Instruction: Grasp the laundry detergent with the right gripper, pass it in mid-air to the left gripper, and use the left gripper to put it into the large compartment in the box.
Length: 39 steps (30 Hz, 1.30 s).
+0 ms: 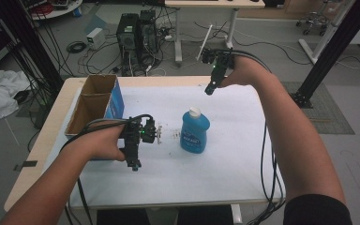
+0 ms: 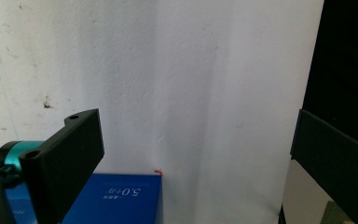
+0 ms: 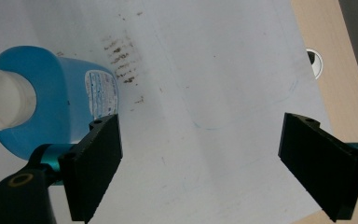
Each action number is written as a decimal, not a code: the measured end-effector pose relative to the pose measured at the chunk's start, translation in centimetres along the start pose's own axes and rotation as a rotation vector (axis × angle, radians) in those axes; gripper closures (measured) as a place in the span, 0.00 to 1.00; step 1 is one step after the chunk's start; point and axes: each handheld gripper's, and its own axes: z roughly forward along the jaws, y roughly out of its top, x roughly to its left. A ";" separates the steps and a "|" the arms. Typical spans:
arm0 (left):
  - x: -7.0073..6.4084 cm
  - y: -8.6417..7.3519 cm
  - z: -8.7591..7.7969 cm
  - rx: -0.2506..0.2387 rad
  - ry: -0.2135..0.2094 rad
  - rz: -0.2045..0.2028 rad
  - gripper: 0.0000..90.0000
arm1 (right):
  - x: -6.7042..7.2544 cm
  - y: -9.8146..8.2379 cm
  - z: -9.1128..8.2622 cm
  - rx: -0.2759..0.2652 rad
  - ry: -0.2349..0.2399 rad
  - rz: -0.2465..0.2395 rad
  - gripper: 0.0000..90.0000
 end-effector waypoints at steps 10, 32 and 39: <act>-0.3 0.0 0.1 -0.013 0.013 0.008 0.03 | 0.4 -0.5 -0.2 -0.032 -0.027 0.010 0.14; -1.0 0.0 0.3 -0.034 0.017 0.019 0.03 | 1.2 -4.9 1.7 -0.388 0.011 0.170 0.14; -1.0 -0.1 0.3 -0.034 0.020 0.019 0.03 | 1.1 -5.9 1.6 -0.489 0.003 0.218 0.14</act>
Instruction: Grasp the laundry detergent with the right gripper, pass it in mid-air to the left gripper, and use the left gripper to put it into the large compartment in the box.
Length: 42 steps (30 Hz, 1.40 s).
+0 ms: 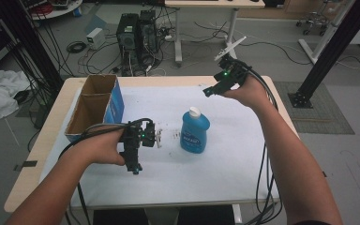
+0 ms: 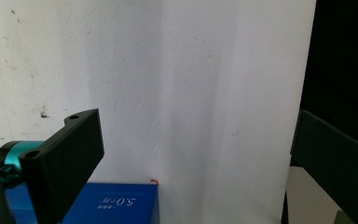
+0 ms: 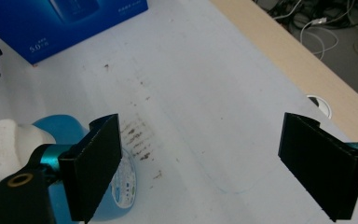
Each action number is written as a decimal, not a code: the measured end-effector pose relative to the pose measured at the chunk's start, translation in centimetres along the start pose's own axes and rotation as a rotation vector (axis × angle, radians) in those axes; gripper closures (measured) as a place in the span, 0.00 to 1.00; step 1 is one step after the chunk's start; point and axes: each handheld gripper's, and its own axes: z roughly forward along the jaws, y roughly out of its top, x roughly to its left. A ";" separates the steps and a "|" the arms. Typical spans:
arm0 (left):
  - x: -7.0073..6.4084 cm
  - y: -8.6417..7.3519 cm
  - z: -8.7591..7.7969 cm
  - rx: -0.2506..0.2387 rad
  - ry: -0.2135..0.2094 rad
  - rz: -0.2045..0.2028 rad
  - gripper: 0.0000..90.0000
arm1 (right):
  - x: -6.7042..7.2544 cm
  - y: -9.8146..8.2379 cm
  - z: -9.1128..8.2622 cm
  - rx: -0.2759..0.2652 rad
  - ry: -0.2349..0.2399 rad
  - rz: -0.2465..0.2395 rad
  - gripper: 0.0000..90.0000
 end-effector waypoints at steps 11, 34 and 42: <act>0.1 0.0 0.2 -0.003 0.000 -0.001 0.03 | -0.4 -2.9 -1.0 -0.036 -0.030 0.036 0.14; 0.2 -0.2 0.5 0.011 -0.002 -0.004 0.03 | 1.3 -10.7 -3.2 -0.128 -0.037 0.065 0.14; 0.0 -0.5 0.3 0.002 0.005 -0.002 0.03 | 2.9 -13.3 -2.1 -0.148 -0.067 0.080 0.14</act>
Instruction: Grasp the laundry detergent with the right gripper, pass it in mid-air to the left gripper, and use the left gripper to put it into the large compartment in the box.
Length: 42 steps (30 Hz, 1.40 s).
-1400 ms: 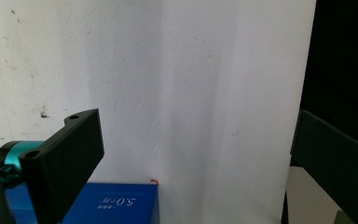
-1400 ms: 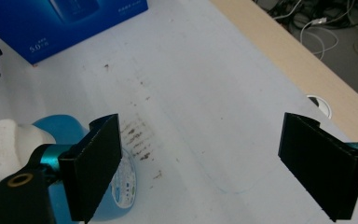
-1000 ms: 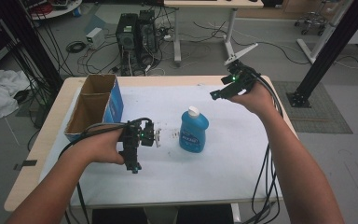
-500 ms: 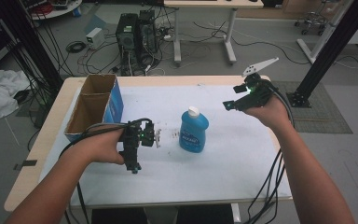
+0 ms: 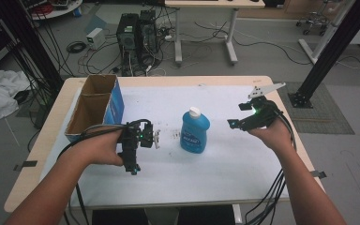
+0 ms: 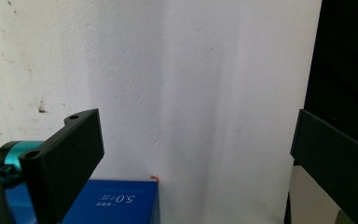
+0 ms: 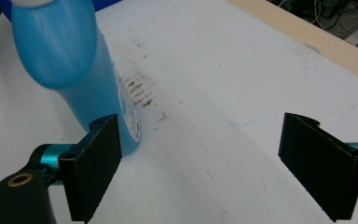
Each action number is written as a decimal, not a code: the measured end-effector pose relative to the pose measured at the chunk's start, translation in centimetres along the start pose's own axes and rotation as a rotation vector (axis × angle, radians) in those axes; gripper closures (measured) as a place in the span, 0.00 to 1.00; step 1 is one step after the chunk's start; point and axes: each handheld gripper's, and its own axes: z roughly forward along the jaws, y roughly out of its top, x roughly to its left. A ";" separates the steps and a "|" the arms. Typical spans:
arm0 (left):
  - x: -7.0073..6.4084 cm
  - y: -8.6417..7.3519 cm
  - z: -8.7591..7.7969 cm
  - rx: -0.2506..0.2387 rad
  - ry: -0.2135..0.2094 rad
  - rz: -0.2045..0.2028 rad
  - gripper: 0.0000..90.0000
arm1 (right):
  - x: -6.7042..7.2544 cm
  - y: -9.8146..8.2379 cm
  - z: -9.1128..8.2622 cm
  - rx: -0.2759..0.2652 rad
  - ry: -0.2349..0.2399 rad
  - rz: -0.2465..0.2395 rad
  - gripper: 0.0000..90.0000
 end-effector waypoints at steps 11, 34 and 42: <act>0.0 0.0 0.0 -0.005 0.003 0.007 0.03 | 2.5 -2.8 0.6 -0.002 0.032 -0.002 0.14; -0.2 -0.2 -0.2 -0.005 0.008 0.005 0.03 | 4.8 -3.1 3.5 0.020 0.107 -0.044 0.14; -0.3 -0.2 -0.2 -0.007 0.010 0.004 0.03 | 5.2 -2.7 5.3 0.025 0.132 -0.047 0.14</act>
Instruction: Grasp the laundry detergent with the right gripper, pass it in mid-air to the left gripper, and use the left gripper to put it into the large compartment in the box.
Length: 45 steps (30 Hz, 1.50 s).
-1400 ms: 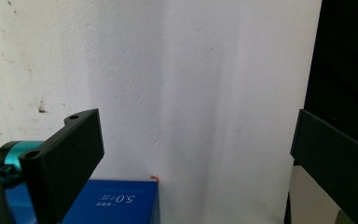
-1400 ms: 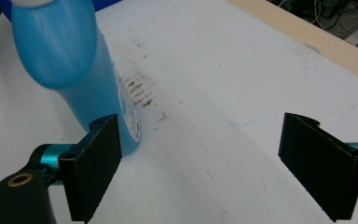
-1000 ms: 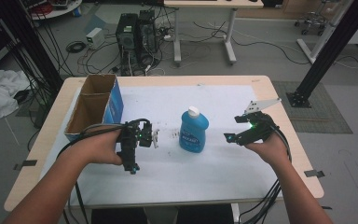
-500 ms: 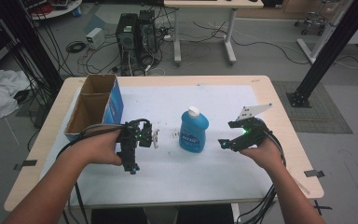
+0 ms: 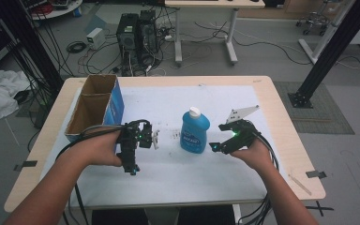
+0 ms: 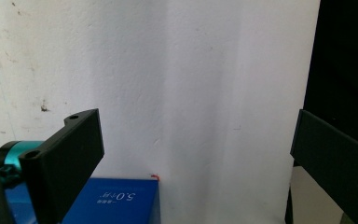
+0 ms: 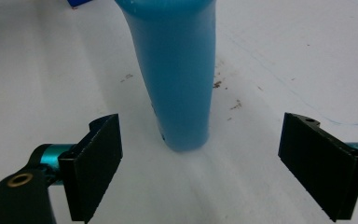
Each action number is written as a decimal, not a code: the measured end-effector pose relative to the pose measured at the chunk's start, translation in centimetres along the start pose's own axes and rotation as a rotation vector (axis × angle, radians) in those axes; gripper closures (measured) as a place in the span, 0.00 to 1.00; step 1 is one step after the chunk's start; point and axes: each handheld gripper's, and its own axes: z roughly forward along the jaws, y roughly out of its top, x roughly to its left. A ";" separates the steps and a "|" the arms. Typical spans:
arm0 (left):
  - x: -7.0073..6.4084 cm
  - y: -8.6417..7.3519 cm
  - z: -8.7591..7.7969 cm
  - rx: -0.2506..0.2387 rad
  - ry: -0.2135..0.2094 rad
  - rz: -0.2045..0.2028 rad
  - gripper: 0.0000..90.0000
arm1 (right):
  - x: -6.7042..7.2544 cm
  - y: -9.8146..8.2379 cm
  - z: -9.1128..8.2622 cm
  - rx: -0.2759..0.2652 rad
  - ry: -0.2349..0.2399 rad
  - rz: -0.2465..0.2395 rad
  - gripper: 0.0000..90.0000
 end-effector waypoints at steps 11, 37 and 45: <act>0.2 -0.1 0.0 0.000 0.000 -0.002 0.03 | -0.3 -0.2 1.4 0.006 0.054 0.070 0.14; 0.2 -0.3 0.1 0.000 -0.005 -0.011 0.03 | -0.3 -0.1 4.2 -0.035 0.088 0.072 0.14; 0.2 -0.5 0.1 -0.002 -0.006 -0.013 0.03 | -0.2 0.1 5.2 -0.060 0.107 0.079 0.14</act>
